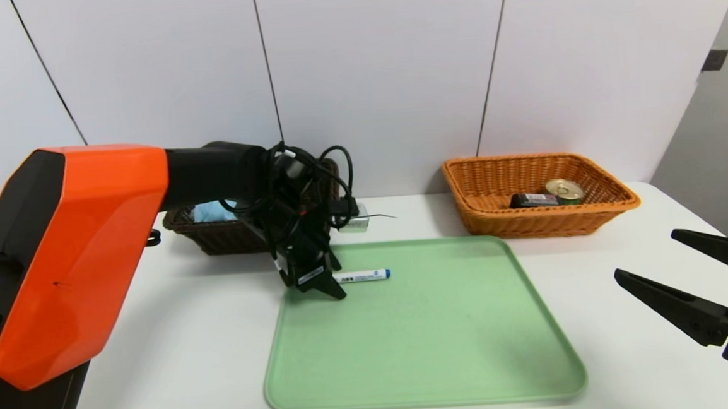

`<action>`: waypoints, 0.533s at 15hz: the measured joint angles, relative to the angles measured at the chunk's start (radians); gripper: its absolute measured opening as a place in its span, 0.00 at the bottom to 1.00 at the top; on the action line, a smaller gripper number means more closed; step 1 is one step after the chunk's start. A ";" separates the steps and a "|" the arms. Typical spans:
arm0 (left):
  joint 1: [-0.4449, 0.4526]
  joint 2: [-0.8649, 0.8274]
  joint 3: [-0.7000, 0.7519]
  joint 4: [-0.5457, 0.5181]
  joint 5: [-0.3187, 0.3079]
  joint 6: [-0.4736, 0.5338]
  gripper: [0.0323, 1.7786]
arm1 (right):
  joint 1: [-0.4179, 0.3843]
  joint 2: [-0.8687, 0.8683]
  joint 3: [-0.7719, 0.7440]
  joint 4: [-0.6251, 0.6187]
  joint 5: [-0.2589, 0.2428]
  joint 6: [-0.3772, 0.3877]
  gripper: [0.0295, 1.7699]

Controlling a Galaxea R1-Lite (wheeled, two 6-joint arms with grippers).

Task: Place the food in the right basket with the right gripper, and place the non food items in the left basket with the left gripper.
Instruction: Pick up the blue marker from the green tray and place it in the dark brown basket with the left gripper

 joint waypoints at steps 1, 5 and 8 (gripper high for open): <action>0.002 -0.001 0.000 -0.001 0.000 0.001 0.49 | 0.000 0.000 0.000 -0.001 0.000 0.000 0.97; 0.003 -0.006 0.001 -0.002 0.001 0.000 0.08 | 0.001 0.003 -0.001 0.000 0.000 0.000 0.97; 0.002 -0.016 0.009 0.006 0.001 0.001 0.08 | 0.001 0.003 0.002 0.000 0.000 0.001 0.97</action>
